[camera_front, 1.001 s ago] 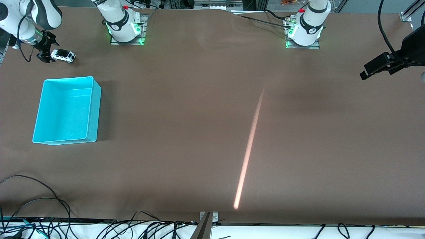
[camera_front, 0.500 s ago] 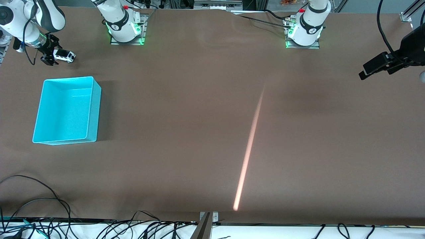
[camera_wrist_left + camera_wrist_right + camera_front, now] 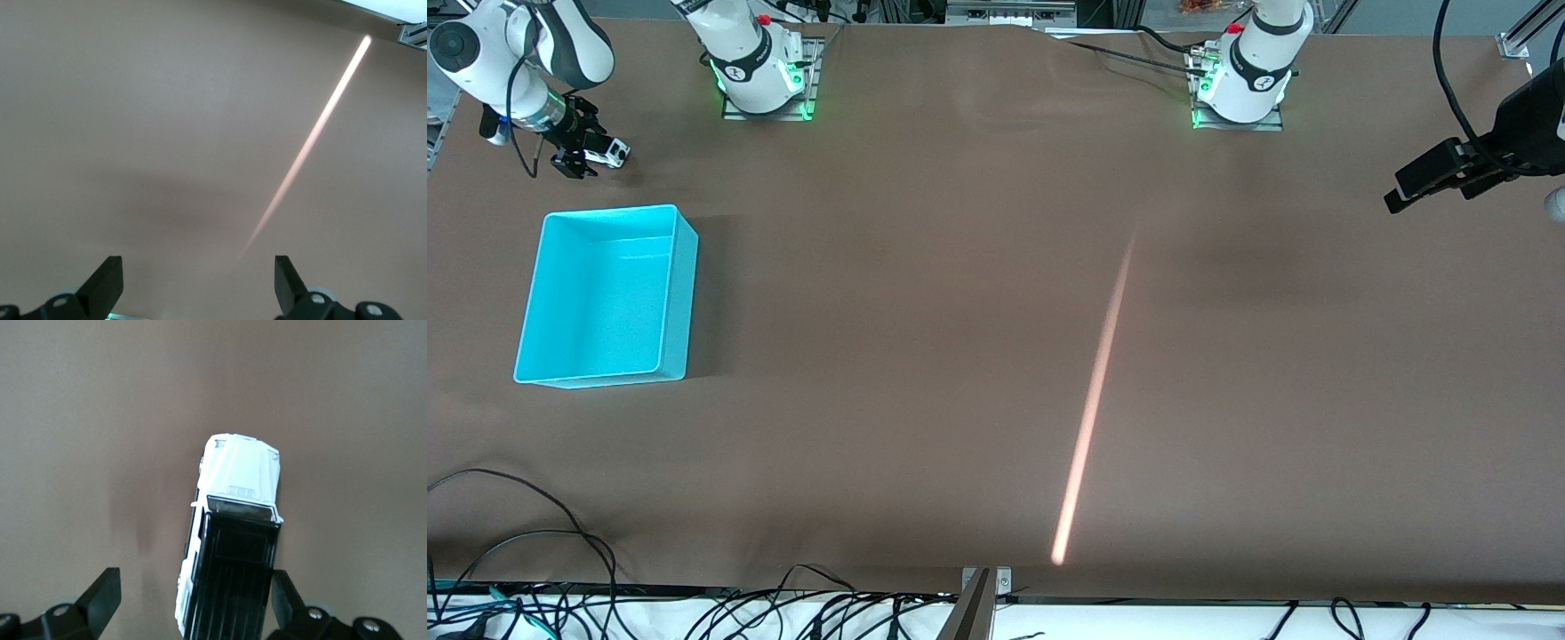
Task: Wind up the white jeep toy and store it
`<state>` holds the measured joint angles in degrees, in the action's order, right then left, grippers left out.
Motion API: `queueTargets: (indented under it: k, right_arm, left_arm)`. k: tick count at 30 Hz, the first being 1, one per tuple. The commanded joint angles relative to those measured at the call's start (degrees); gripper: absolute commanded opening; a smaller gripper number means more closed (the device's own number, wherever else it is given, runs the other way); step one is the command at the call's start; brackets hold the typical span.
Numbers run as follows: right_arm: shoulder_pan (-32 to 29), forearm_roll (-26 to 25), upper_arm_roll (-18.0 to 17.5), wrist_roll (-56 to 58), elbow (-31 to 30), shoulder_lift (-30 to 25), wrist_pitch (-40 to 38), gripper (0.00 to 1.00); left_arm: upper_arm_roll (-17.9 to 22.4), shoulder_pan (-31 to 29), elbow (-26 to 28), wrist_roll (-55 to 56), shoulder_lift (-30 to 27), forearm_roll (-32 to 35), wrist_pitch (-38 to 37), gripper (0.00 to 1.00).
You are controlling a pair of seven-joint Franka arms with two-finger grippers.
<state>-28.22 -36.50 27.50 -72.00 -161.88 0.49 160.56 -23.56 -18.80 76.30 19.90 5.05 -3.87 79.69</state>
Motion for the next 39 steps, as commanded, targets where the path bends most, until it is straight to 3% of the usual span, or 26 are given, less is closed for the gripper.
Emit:
queueTargets:
  k: [1,3,6,8,11,13,21,31,39]
  right_arm:
    - [-0.34,-1.91,0.72,-1.39,-2.65,0.12,3.97,1.0]
    - [-0.34,-1.91,0.72,-1.48,-2.65,0.12,4.05,0.99]
    - [-0.43,-1.91,0.89,-1.48,-2.56,0.03,4.06,0.81]
    - [-0.43,-1.91,1.42,-1.3,-2.56,0.03,3.88,0.47]
    - [-0.43,-1.91,1.42,-1.21,-2.38,-0.49,3.53,0.12]
    - [-0.43,-1.91,1.42,-1.21,-2.12,-0.84,3.53,0.0]
    - [-0.43,-1.99,1.77,-1.39,-2.03,-4.53,2.65,0.0]
    - [-0.52,-2.61,1.24,3.44,0.16,-15.34,-9.38,0.0]
    - [-0.43,-2.52,-1.3,8.89,4.91,-17.89,-17.39,0.0]
  left_arm:
    - [-0.17,-0.01,-0.8,-0.65,-0.22,0.27,-0.85,1.0]
    - [-0.17,-0.01,-0.8,-0.65,-0.22,0.27,-1.03,1.0]
    - [-0.26,-0.01,-0.8,-0.65,-0.22,0.27,-0.85,1.0]
    - [-0.26,-0.01,-0.8,-0.56,-0.22,0.27,-1.03,1.0]
    - [-0.26,-0.01,-0.8,-0.56,-0.22,0.27,-1.02,1.0]
    - [-0.26,-0.01,-0.8,-0.56,-0.22,0.27,-0.85,1.0]
    - [-0.26,-0.01,-0.8,-0.56,-0.22,0.27,-1.03,1.0]
    - [-0.26,-0.01,-0.8,-0.56,-0.22,0.27,-1.03,1.0]
    - [-0.09,-0.01,-0.8,-0.56,-0.22,0.27,-1.03,1.0]
